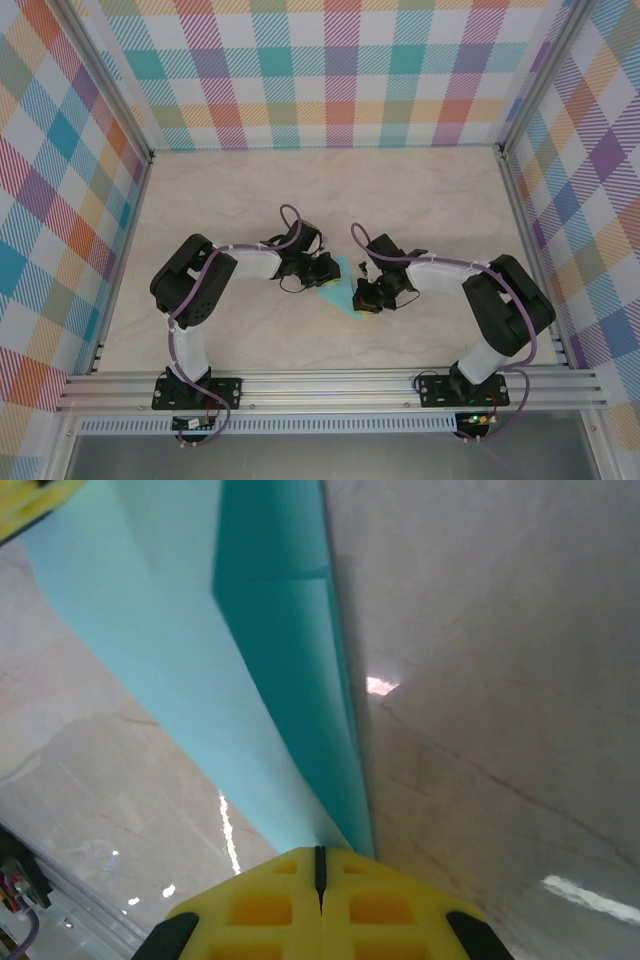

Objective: Fold a paper plane with a square sheet of paper (fold left side to right side)
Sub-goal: Fourth fold the wing at the center of the table.

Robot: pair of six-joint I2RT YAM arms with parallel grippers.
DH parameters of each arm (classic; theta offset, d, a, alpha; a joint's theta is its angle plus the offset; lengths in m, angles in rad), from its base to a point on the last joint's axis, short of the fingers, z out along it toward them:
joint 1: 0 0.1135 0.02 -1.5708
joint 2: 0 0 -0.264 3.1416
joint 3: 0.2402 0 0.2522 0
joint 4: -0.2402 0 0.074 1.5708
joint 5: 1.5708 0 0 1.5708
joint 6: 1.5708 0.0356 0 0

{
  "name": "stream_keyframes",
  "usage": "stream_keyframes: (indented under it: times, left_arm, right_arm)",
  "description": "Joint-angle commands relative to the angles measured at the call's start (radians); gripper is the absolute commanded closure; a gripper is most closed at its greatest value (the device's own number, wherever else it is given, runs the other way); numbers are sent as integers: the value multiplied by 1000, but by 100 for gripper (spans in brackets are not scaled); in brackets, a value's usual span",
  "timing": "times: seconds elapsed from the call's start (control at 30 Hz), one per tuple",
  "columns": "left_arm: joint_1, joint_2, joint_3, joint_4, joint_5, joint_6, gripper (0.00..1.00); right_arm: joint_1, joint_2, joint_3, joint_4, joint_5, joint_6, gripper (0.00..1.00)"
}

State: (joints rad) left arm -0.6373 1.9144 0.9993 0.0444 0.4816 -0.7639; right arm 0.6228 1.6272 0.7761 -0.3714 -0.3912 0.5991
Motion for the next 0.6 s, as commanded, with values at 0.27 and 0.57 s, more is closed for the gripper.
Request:
stream_keyframes:
  times: [0.27, 0.57]
  left_arm:
    - [48, 22, 33, -166, -80, 86, 86]
    - [161, 81, 128, -225, -47, 177, 86]
  right_arm:
    - [5, 29, -47, -88, 119, -27, 98]
    - [5, 26, -80, -109, 135, -41, 99]
